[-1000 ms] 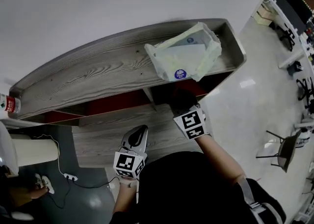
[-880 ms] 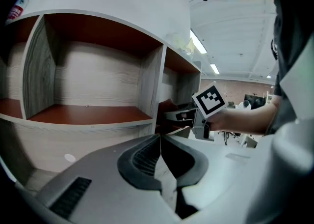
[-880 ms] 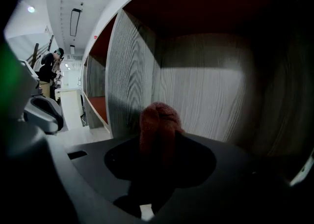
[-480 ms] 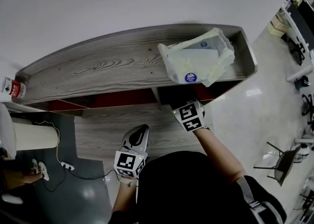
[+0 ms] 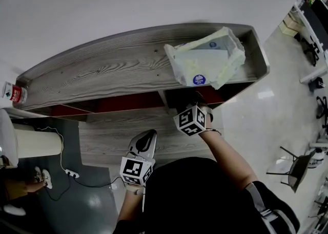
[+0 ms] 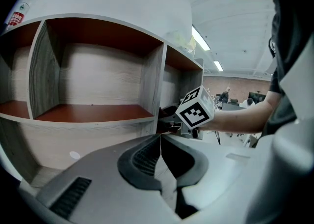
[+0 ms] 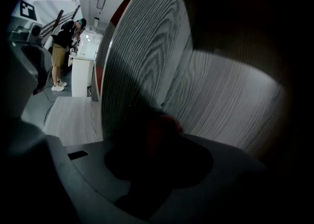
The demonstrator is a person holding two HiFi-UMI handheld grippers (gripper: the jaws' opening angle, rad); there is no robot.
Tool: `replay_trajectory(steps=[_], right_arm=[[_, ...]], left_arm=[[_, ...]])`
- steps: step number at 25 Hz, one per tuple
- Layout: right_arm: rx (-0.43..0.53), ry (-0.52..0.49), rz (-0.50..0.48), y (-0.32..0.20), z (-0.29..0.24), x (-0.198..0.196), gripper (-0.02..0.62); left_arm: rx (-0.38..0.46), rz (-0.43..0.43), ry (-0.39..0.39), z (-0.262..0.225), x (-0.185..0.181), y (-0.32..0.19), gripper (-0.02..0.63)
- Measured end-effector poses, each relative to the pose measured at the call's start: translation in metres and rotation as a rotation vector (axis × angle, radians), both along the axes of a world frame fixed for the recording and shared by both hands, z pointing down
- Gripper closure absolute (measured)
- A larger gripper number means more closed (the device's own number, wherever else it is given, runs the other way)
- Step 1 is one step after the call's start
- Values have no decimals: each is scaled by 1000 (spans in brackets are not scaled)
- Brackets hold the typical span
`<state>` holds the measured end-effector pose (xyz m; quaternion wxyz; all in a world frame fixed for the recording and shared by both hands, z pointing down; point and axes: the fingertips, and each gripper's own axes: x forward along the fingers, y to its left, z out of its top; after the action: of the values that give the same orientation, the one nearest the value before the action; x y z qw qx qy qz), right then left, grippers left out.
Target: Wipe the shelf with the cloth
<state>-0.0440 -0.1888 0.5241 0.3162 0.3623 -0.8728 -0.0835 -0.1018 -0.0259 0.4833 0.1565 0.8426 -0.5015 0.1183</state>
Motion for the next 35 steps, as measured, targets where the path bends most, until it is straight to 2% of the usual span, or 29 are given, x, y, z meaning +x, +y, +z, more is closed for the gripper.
replay_trajectory(steps=[5, 13, 24, 29, 35], right_arm=[[31, -8, 22, -1, 2, 2, 495], [14, -20, 92, -9, 1, 14, 499], [-17, -13, 360, -38, 0, 110, 499], [-30, -31, 437, -35, -1, 125, 502], [-12, 17, 495, -17, 1, 143, 502]], left_arm=[[-5, 3, -3, 0, -2, -1, 594], [-8, 20, 2, 2, -2, -4, 594], [-14, 85, 10, 5, 12, -7, 594], [-12, 133, 12, 5, 25, -11, 594], [-18, 169, 14, 7, 30, -11, 594]])
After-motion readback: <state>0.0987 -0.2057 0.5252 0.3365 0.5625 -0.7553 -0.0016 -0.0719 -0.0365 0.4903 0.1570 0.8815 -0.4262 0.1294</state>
